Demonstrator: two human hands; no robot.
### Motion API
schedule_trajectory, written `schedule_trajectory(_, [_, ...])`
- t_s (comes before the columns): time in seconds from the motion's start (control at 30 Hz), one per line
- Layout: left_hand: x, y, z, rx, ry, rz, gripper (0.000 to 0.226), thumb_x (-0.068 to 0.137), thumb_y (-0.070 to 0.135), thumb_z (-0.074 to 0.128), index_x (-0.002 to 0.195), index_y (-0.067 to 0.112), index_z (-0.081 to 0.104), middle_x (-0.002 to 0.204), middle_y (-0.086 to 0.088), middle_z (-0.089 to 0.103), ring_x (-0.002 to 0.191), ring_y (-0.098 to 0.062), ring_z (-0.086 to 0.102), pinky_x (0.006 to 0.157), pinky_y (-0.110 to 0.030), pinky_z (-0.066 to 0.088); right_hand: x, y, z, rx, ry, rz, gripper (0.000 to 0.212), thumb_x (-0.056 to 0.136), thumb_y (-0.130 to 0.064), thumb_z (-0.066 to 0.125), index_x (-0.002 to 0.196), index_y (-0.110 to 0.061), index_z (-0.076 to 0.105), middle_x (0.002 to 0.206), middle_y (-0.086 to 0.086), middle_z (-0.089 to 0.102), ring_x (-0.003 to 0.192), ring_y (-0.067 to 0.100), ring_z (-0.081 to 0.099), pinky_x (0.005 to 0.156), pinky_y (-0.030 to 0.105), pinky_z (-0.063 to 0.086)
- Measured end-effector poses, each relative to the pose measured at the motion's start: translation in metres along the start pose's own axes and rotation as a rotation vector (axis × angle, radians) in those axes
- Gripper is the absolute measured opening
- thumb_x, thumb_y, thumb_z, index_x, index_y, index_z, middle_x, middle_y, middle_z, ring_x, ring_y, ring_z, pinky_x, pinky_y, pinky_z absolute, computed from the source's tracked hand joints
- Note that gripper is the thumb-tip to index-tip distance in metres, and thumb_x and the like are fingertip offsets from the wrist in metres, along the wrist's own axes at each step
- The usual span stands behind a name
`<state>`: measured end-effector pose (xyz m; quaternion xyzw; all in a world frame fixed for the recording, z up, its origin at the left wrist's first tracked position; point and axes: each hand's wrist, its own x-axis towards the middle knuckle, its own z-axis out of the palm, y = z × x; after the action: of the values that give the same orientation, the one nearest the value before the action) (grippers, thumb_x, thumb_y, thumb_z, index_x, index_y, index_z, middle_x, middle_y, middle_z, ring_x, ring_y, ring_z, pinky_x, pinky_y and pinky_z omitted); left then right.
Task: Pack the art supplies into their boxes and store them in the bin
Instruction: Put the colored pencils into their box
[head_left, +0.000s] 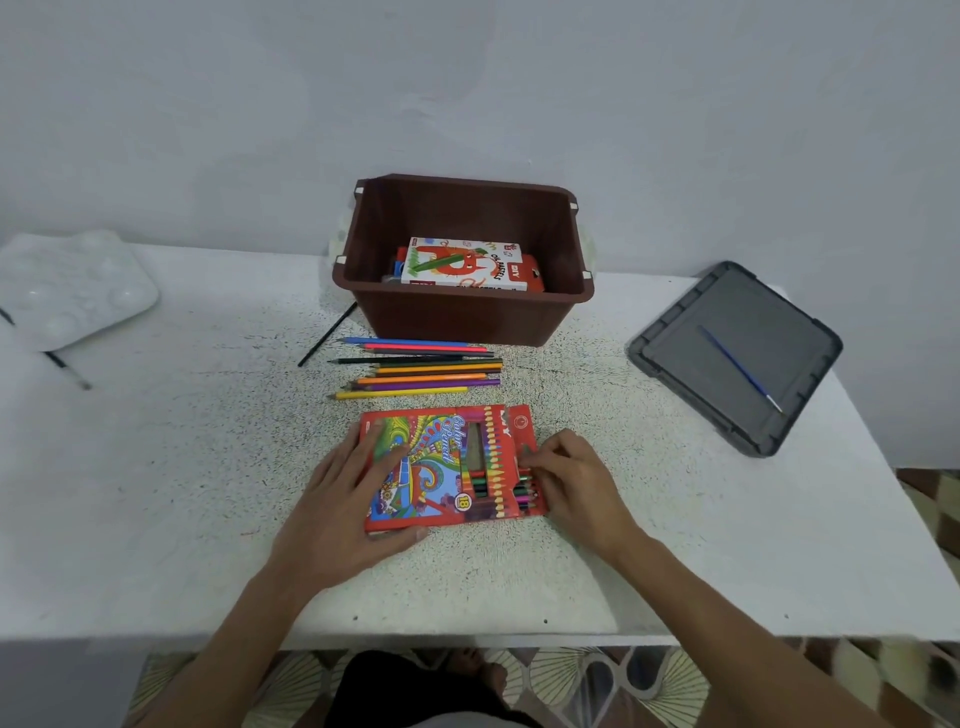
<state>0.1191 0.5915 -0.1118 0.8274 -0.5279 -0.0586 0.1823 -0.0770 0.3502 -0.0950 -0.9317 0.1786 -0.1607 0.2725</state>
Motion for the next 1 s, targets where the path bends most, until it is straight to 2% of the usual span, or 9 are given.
schedule_trajectory(0.13, [-0.001, 0.002, 0.0, -0.016, 0.023, 0.006, 0.095, 0.077, 0.088, 0.043, 0.153, 0.035, 0.023, 0.165, 0.01, 0.0, 0.152, -0.015, -0.002, 0.117, -0.041, 0.016, 0.0, 0.002, -0.002, 0.119, -0.041, 0.072, 0.021, 0.091, -0.003, 0.066, 0.105, -0.014, 0.076, 0.095, -0.009, 0.052, 0.09, 0.003, 0.05, 0.073, 0.005, 0.039])
schedule_trajectory(0.23, [-0.001, 0.001, -0.002, -0.105, 0.035, 0.005, 0.091, 0.078, 0.085, 0.045, 0.153, 0.039, 0.02, 0.165, 0.012, 0.0, 0.152, -0.013, 0.002, 0.117, -0.043, 0.02, 0.001, 0.002, -0.003, 0.264, -0.06, 0.166, 0.021, 0.093, -0.003, 0.062, 0.106, -0.014, 0.075, 0.099, -0.011, 0.052, 0.094, 0.004, 0.053, 0.074, 0.01, 0.047])
schedule_trajectory(0.33, [0.004, -0.002, -0.003, -0.321, 0.143, -0.164, 0.082, 0.083, 0.076, 0.045, 0.152, 0.034, 0.03, 0.163, 0.015, 0.012, 0.148, -0.011, 0.021, 0.108, -0.047, 0.04, 0.001, -0.001, -0.004, 0.338, -0.066, 0.238, 0.024, 0.096, -0.004, 0.056, 0.113, -0.014, 0.07, 0.102, -0.006, 0.052, 0.096, 0.007, 0.056, 0.075, 0.017, 0.054])
schedule_trajectory(0.4, [0.009, -0.004, -0.003, -0.391, 0.235, -0.291, 0.072, 0.086, 0.07, 0.044, 0.147, 0.03, 0.041, 0.16, 0.009, 0.026, 0.141, -0.008, 0.032, 0.099, -0.05, 0.05, 0.001, -0.002, -0.004, 0.369, -0.058, 0.259, 0.025, 0.097, -0.004, 0.054, 0.114, -0.015, 0.069, 0.104, -0.006, 0.052, 0.097, 0.008, 0.057, 0.075, 0.017, 0.054])
schedule_trajectory(0.47, [0.017, -0.005, -0.002, -0.325, 0.316, -0.297, 0.059, 0.092, 0.057, 0.045, 0.139, 0.021, 0.052, 0.153, -0.002, 0.041, 0.131, -0.008, 0.04, 0.096, -0.048, 0.052, 0.002, -0.002, -0.002, 0.393, -0.053, 0.277, 0.025, 0.097, -0.004, 0.054, 0.114, -0.015, 0.068, 0.105, -0.006, 0.053, 0.098, 0.009, 0.058, 0.074, 0.017, 0.053])
schedule_trajectory(0.57, [0.028, -0.009, -0.001, -0.178, 0.383, -0.246, 0.049, 0.098, 0.044, 0.041, 0.128, 0.01, 0.061, 0.139, -0.012, 0.055, 0.12, -0.023, 0.055, 0.094, -0.044, 0.05, 0.002, -0.001, -0.001, 0.411, -0.049, 0.293, 0.024, 0.098, -0.004, 0.053, 0.112, -0.016, 0.069, 0.105, -0.005, 0.053, 0.097, 0.01, 0.059, 0.071, 0.014, 0.051])
schedule_trajectory(0.7, [0.046, -0.014, -0.009, -0.049, 0.434, -0.297, 0.036, 0.099, 0.027, 0.048, 0.124, 0.007, 0.064, 0.125, -0.015, 0.064, 0.106, -0.03, 0.063, 0.086, -0.051, 0.055, 0.001, -0.002, -0.001, 0.43, -0.043, 0.302, 0.026, 0.098, -0.003, 0.052, 0.111, -0.018, 0.068, 0.105, -0.005, 0.053, 0.096, 0.009, 0.058, 0.071, 0.015, 0.052])
schedule_trajectory(0.83, [0.063, -0.029, -0.022, 0.064, 0.372, -0.335, 0.032, 0.093, 0.013, 0.062, 0.125, 0.008, 0.064, 0.119, -0.014, 0.066, 0.101, -0.032, 0.064, 0.084, -0.054, 0.053, 0.001, -0.002, -0.001, 0.435, -0.035, 0.297, 0.027, 0.097, -0.002, 0.052, 0.11, -0.021, 0.067, 0.106, -0.006, 0.054, 0.098, 0.007, 0.059, 0.075, 0.017, 0.054])
schedule_trajectory(1.0, [0.077, -0.032, -0.03, 0.212, 0.311, -0.145, 0.031, 0.088, 0.013, 0.071, 0.119, 0.012, 0.069, 0.11, -0.013, 0.068, 0.095, -0.034, 0.065, 0.082, -0.049, 0.049, 0.001, -0.002, -0.001, 0.438, -0.022, 0.286, 0.027, 0.097, -0.002, 0.054, 0.11, -0.021, 0.066, 0.105, -0.006, 0.054, 0.098, 0.003, 0.057, 0.075, 0.011, 0.05])
